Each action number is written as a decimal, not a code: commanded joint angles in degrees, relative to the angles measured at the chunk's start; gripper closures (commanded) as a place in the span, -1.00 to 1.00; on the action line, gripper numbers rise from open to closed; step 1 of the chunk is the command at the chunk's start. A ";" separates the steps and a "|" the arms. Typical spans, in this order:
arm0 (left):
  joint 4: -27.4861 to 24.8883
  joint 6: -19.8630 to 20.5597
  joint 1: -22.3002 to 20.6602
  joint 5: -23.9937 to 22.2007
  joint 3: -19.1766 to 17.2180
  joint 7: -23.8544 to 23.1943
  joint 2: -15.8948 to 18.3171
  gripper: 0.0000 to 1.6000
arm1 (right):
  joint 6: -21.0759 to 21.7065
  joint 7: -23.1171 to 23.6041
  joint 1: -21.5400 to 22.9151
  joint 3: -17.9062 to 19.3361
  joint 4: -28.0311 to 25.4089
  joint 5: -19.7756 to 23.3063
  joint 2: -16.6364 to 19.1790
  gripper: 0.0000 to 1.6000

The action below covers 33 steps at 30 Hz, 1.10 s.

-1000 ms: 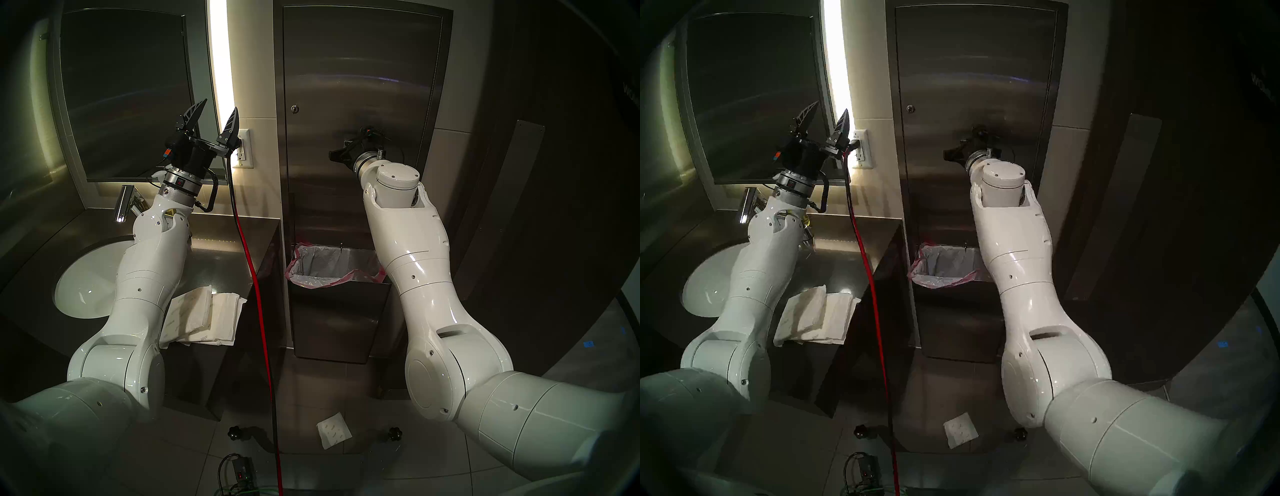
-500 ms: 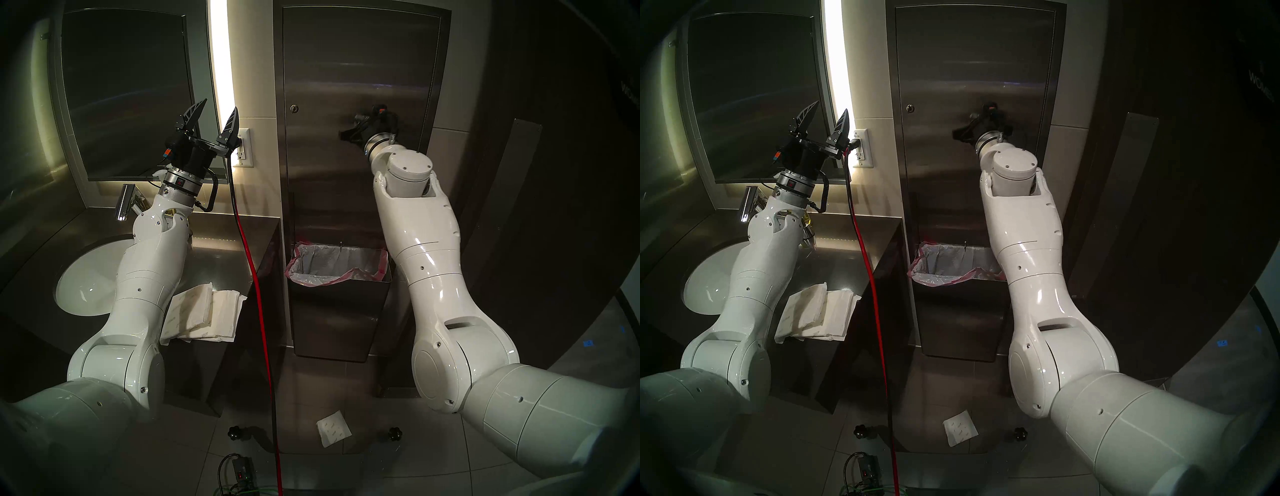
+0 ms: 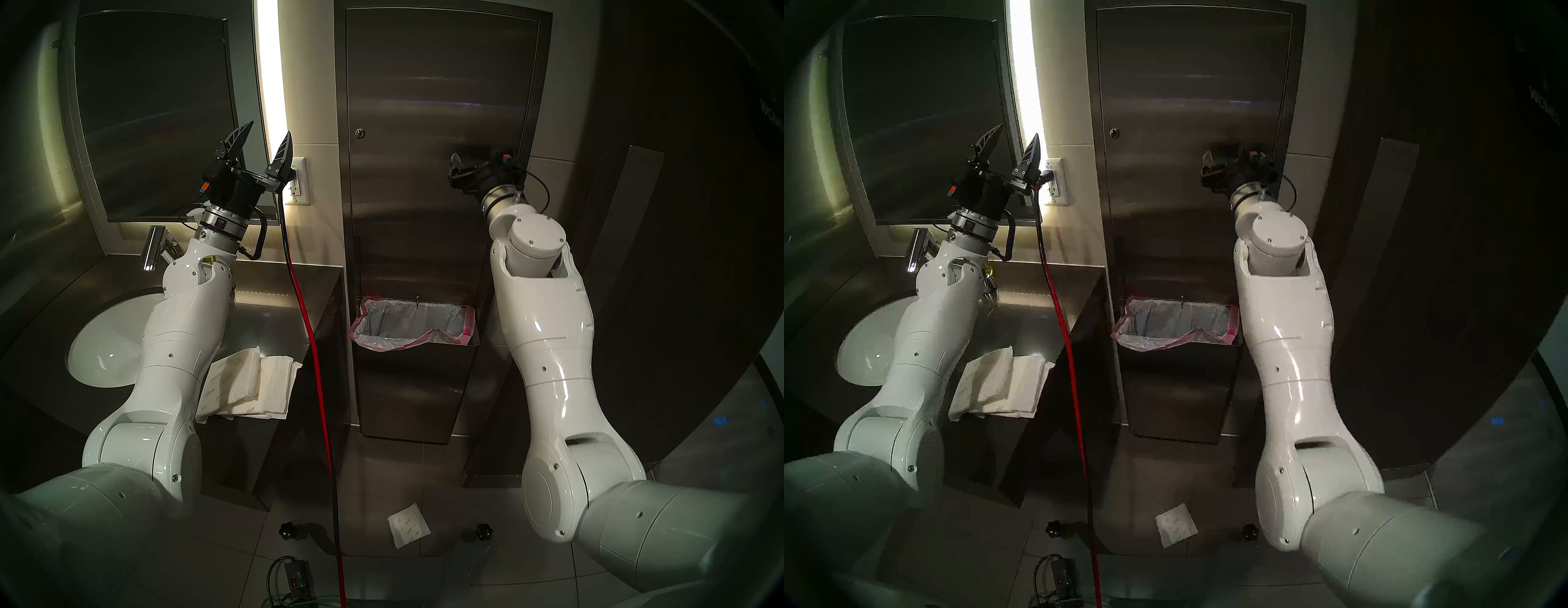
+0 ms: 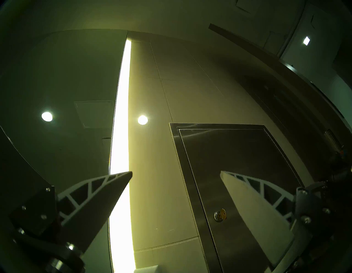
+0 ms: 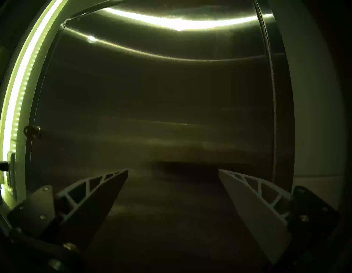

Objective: Twist key and close towel dispenser

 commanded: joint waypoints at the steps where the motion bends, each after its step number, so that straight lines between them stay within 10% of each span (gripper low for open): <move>1: -0.47 -0.06 -0.81 -0.05 -0.05 0.03 0.00 -1.00 | -0.35 2.13 -6.80 -1.44 -4.55 -0.01 0.71 -1.00; 33: -0.60 -0.04 -0.96 -0.06 -0.09 0.01 -0.03 -1.00 | -5.28 10.91 -33.77 -2.95 -28.36 1.11 7.79 -1.00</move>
